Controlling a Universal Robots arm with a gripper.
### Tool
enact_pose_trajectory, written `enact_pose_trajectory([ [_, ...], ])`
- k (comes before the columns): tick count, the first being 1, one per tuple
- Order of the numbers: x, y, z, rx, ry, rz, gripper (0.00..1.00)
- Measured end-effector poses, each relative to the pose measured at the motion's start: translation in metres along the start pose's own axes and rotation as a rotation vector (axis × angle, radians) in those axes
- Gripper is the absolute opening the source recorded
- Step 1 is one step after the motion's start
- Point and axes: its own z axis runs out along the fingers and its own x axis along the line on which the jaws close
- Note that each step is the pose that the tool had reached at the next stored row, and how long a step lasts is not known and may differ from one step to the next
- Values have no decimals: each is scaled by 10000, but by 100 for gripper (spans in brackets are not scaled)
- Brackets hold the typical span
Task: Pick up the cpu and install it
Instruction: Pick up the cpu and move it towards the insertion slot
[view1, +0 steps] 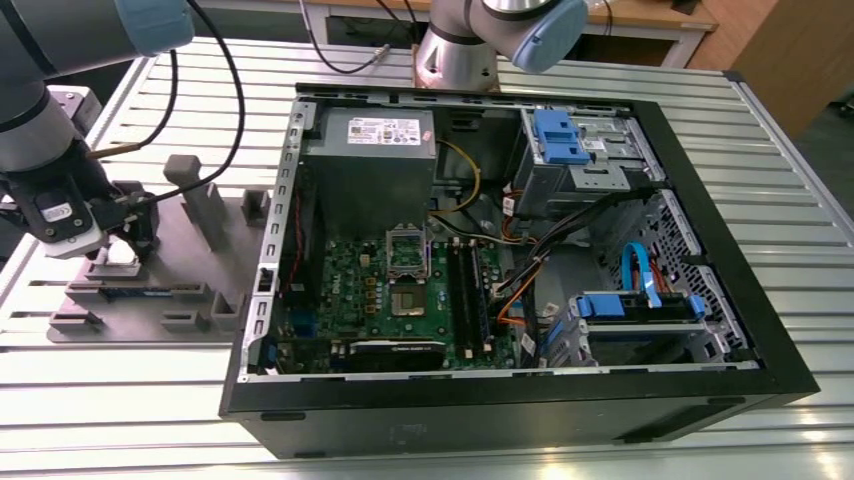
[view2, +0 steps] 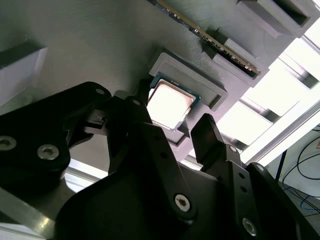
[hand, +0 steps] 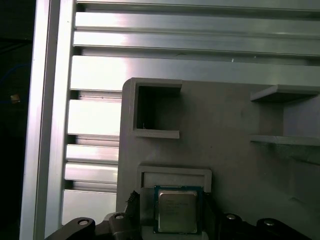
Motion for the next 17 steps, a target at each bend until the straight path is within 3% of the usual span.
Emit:
enact_pose_trajectory([
  [17, -7, 0, -9, -1, 3, 0, 60],
])
